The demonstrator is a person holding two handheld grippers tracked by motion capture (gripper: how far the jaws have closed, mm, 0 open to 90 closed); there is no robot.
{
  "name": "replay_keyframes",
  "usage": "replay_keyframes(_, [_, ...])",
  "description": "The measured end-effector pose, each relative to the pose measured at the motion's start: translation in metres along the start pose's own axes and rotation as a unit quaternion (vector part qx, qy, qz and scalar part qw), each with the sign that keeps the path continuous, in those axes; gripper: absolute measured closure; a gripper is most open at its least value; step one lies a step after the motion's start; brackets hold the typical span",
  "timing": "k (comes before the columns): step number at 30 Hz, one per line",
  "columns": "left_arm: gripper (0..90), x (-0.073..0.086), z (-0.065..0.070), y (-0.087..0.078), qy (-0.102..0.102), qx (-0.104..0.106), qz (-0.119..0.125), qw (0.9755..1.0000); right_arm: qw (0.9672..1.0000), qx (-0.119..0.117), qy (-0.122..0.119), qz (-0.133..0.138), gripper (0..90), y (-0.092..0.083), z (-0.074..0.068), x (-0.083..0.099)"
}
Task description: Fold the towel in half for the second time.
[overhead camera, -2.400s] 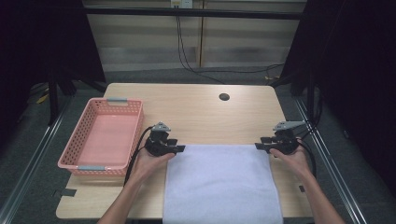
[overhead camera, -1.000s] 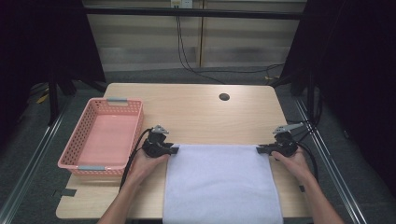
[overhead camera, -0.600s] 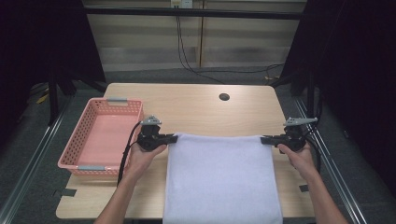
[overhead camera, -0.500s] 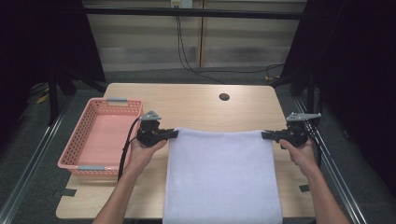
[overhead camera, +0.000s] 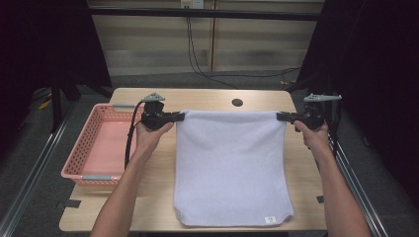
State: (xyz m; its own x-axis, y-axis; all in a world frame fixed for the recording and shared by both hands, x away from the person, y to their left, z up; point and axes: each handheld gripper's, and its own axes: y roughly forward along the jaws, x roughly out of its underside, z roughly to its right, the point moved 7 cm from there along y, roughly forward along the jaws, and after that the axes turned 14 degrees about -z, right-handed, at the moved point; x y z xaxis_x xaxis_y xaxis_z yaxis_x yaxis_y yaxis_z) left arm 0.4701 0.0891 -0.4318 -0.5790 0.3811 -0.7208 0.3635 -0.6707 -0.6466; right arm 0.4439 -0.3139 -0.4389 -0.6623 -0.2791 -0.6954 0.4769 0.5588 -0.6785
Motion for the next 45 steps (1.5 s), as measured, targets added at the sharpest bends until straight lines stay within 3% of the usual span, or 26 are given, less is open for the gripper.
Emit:
replay_keyframes(5, [83.8, 0.002, 0.005, -0.008, 0.013, 0.003, 0.001, 0.9999, 0.9998, -0.005, -0.007, 0.015, 85.5, -0.006, -0.005, -0.009])
replay_keyframes(10, [83.8, 0.017, 0.022, -0.019, 0.028, 0.018, 0.007, 0.9994, 0.9995, -0.012, -0.028, 0.008, 85.5, -0.017, -0.021, 0.008])
replay_keyframes(13, [83.7, 0.029, 0.034, -0.026, 0.034, 0.022, 0.011, 0.9991, 0.9988, -0.023, -0.040, 0.019, 85.4, -0.031, -0.034, 0.020])
replay_keyframes(17, [83.6, 0.045, 0.055, -0.038, 0.049, 0.029, 0.017, 0.9982, 0.9975, -0.037, -0.055, 0.026, 85.5, -0.046, -0.055, 0.039])
replay_keyframes(19, [83.4, 0.056, 0.062, -0.042, 0.056, 0.025, 0.012, 0.9980, 0.9969, -0.040, -0.063, 0.025, 85.4, -0.051, -0.065, 0.051])
replay_keyframes(22, [83.4, 0.075, 0.070, -0.047, 0.056, 0.037, 0.009, 0.9977, 0.9962, -0.051, -0.067, 0.022, 85.4, -0.057, -0.080, 0.073])
replay_keyframes(28, [83.2, 0.114, 0.095, -0.057, 0.061, 0.064, -0.005, 0.9961, 0.9947, -0.070, -0.076, -0.008, 85.0, -0.063, -0.106, 0.119])
replay_keyframes(30, [82.7, 0.131, 0.099, -0.054, 0.061, 0.071, -0.024, 0.9953, 0.9946, -0.072, -0.071, -0.024, 84.6, -0.062, -0.109, 0.134])
replay_keyframes(34, [81.8, 0.167, 0.102, -0.033, 0.058, 0.084, -0.082, 0.9914, 0.9938, -0.070, -0.060, -0.062, 82.3, -0.053, -0.112, 0.166])
replay_keyframes(37, [81.1, 0.181, 0.107, -0.028, 0.061, 0.092, -0.115, 0.9872, 0.9902, -0.075, -0.067, -0.096, 80.7, -0.046, -0.118, 0.185])
replay_keyframes(39, [80.6, 0.185, 0.115, -0.032, 0.079, 0.095, -0.121, 0.9849, 0.9882, -0.083, -0.070, -0.107, 79.3, -0.047, -0.123, 0.193])
replay_keyframes(41, [79.5, 0.191, 0.120, -0.037, 0.076, 0.113, -0.120, 0.9834, 0.9878, -0.086, -0.074, -0.107, 76.3, -0.052, -0.127, 0.199])
replay_keyframes(42, [78.6, 0.195, 0.121, -0.038, 0.076, 0.111, -0.125, 0.9831, 0.9874, -0.089, -0.072, -0.109, 73.3, -0.055, -0.129, 0.203])
replay_keyframes(44, [74.3, 0.202, 0.124, -0.043, 0.078, 0.127, -0.135, 0.9795, 0.9878, -0.084, -0.066, -0.113, 63.8, -0.060, -0.130, 0.207])
replay_keyframes(45, [73.6, 0.205, 0.124, -0.047, 0.077, 0.125, -0.131, 0.9804, 0.9882, -0.085, -0.063, -0.111, 62.8, -0.062, -0.131, 0.207])
